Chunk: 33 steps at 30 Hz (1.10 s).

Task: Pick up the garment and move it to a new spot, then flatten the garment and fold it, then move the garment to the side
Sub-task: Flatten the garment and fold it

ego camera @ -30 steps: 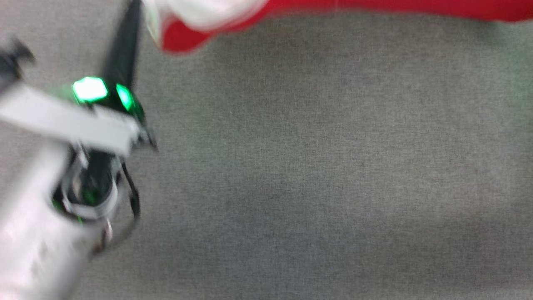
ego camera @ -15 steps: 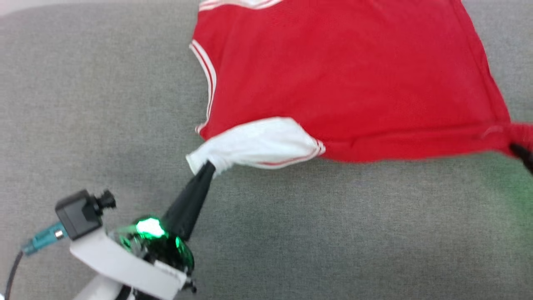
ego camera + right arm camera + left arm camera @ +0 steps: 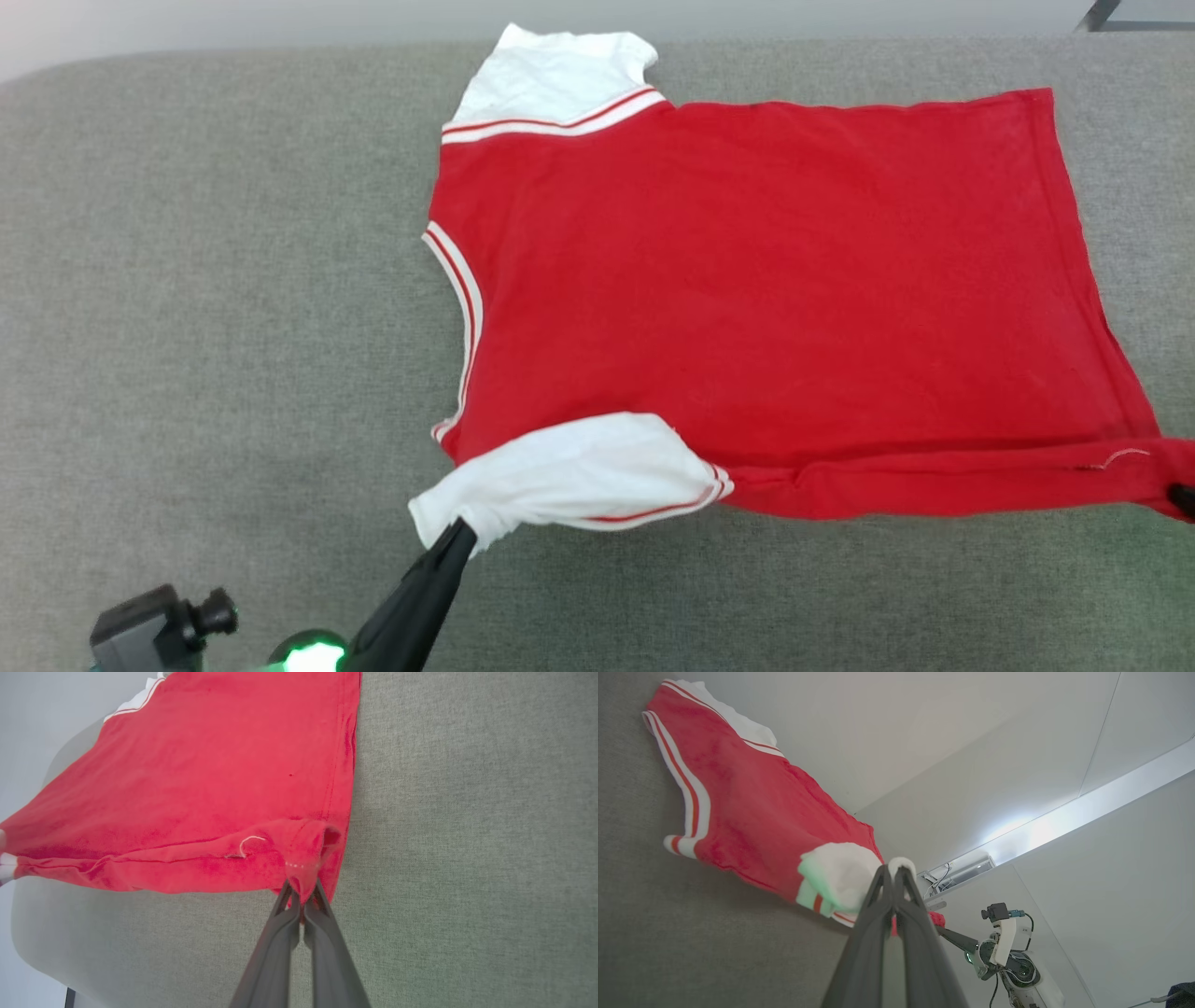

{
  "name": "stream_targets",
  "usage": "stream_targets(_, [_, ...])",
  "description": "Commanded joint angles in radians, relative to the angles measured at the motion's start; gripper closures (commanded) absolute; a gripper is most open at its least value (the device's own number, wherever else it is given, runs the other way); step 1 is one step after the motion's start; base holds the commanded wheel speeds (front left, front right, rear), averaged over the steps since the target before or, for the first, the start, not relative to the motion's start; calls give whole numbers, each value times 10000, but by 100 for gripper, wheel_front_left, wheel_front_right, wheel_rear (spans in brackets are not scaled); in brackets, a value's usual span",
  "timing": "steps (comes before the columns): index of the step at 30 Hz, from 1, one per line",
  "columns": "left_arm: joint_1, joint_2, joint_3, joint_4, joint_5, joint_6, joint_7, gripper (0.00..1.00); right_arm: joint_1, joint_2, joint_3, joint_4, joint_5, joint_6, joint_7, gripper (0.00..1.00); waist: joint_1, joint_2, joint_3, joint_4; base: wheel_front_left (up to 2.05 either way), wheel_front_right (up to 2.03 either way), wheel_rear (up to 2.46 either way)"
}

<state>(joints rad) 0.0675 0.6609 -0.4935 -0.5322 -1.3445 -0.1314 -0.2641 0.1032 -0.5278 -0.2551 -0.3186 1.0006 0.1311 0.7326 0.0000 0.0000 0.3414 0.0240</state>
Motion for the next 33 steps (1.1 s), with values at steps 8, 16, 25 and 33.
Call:
stream_targets(8, [-363,98,318,-127,206,17,5,100,-222,338,-688,-339,44,-7,237,100,0,0,208,112,0,0,0])
stream_targets(16, [-2902,-200,44,1135,-369,17,5,100,-2231,490,-560,692,-573,-7,18,100,0,0,678,298,0,0,0])
stream_targets(25, [-4712,-480,-395,3325,-842,17,6,100,-4115,584,52,2242,-1089,-7,-11,100,0,0,1188,193,0,0,0])
stream_targets(33, [-5319,-958,-535,5108,-532,18,6,100,-4336,648,595,2926,-1243,-7,-414,100,0,0,1608,156,0,0,0])
